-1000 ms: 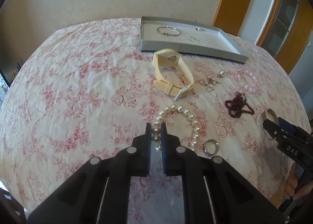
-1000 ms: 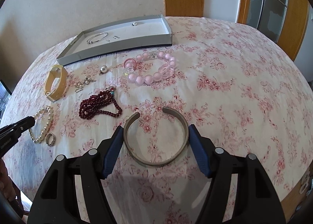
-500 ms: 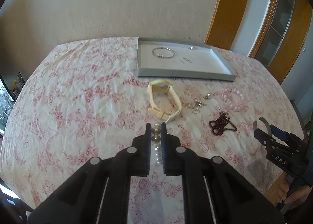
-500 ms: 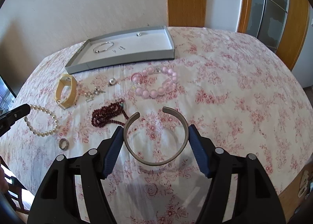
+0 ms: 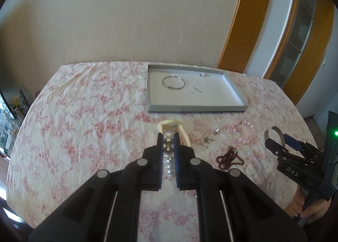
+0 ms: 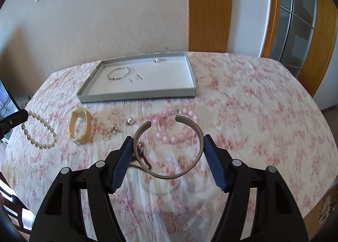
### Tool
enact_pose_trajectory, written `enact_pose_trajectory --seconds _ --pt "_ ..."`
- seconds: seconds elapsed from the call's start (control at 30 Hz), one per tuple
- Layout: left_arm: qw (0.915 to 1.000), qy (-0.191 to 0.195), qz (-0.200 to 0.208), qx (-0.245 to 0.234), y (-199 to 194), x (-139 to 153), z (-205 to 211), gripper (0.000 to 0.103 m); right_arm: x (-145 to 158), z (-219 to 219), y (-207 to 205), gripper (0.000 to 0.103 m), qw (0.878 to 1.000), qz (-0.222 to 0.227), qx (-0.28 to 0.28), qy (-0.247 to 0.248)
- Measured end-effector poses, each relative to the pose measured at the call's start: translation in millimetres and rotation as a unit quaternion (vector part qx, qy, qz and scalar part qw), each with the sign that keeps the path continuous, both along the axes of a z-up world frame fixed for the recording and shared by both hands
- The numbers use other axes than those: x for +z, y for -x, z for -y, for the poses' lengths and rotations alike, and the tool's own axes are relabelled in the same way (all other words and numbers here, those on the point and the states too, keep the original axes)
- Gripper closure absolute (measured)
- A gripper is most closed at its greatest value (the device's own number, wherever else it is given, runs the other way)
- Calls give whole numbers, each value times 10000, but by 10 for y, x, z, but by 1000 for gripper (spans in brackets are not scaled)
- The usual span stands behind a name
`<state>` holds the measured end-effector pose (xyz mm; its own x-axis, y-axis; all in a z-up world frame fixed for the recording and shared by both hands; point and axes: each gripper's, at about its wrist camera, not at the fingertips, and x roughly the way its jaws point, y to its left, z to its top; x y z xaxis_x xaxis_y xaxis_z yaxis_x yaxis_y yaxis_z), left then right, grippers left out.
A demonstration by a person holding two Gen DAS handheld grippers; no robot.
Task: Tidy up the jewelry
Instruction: 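Lift and carry the cuff and pearl bracelet over the gray tray with both tools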
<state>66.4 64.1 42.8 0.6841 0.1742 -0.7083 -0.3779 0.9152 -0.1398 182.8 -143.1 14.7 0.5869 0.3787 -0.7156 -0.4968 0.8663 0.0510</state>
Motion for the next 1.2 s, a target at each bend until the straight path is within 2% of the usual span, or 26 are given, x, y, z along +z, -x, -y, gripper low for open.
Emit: enact_pose_trajectory --seconds 0.37,0.8,1.2 --pt "9998 93 102 -167 -459 221 -118 94 142 -287 -459 35 9999 80 123 -38" --pt "9999 104 31 43 -1354 418 -246 94 284 -650 -1259 35 9983 -42 552 -178" --pt "9991 172 -283 264 -1985 132 -398 94 96 -1064 -1858 35 9960 -257 843 -158"
